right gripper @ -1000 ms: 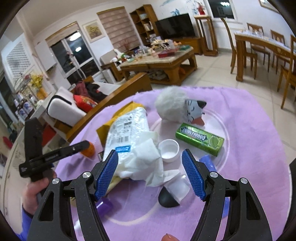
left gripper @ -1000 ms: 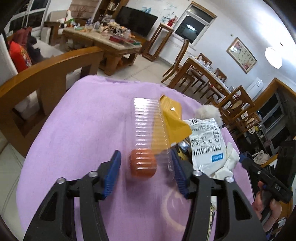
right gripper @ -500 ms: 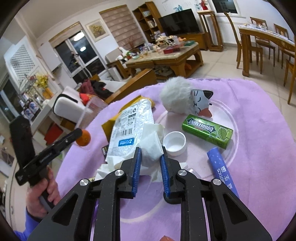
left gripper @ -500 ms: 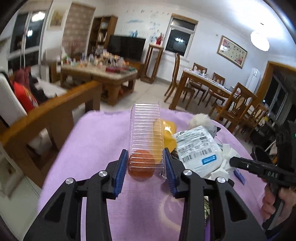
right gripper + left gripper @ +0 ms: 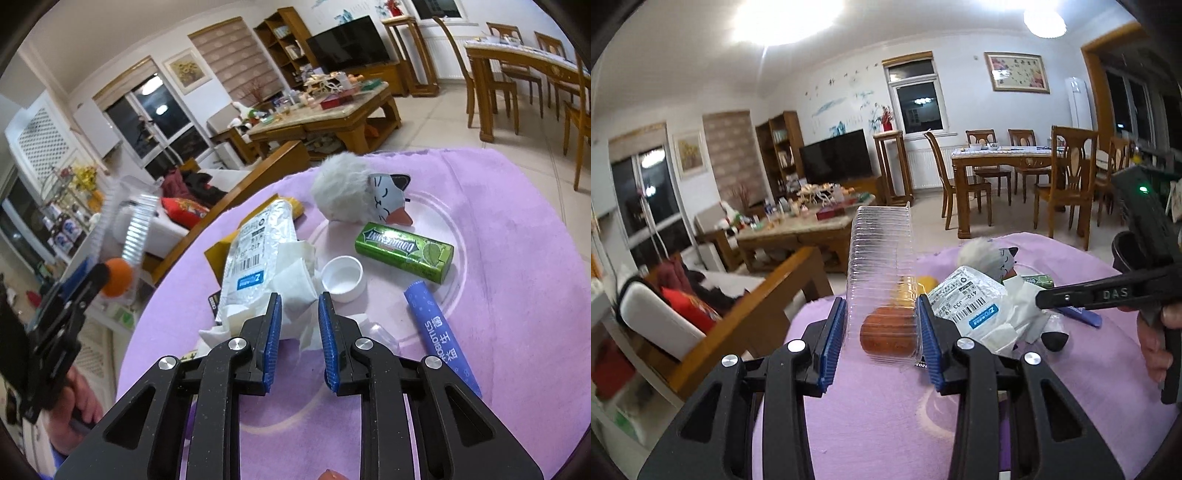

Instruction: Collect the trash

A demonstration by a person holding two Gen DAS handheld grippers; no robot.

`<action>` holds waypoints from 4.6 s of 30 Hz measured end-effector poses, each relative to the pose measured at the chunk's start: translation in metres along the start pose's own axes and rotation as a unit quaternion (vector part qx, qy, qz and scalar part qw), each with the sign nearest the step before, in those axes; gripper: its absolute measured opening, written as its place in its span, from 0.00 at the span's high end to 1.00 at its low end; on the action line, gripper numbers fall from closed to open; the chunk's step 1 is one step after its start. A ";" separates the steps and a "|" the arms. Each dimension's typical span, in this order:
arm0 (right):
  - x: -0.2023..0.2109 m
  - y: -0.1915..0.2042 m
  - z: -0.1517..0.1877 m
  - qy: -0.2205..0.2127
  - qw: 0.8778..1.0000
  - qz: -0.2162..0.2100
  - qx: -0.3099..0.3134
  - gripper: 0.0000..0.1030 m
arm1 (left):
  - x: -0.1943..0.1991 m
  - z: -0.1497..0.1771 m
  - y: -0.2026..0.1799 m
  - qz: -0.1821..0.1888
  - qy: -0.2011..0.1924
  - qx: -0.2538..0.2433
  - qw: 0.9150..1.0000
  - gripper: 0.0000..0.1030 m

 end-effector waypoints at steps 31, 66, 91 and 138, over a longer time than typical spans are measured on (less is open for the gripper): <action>0.113 0.013 -0.008 -0.108 0.993 0.016 0.033 0.93 | 0.042 -0.016 -0.060 0.013 -0.076 -0.113 0.991 0.62; 0.144 -0.025 0.027 -0.093 0.995 -0.013 -0.025 0.93 | 0.078 0.088 -0.187 0.272 0.116 -0.142 0.945 0.61; 0.167 -0.027 0.028 -0.099 0.995 -0.020 -0.015 0.93 | 0.076 0.092 -0.213 0.332 0.141 -0.099 0.928 0.67; 0.368 -0.295 0.077 -0.225 0.950 0.131 -0.170 0.93 | 0.014 -0.025 -0.450 0.407 0.152 -0.039 0.900 0.66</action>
Point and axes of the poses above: each gripper's, at about its wrist camera, not at the fingertips, and x roughly against the way its jaws point, y to its left, z to its underside, the point moved 9 cm from there along -x, roughly the way its jaws point, and after that the axes turned 8 degrees about -z, right-handed, at the moved point
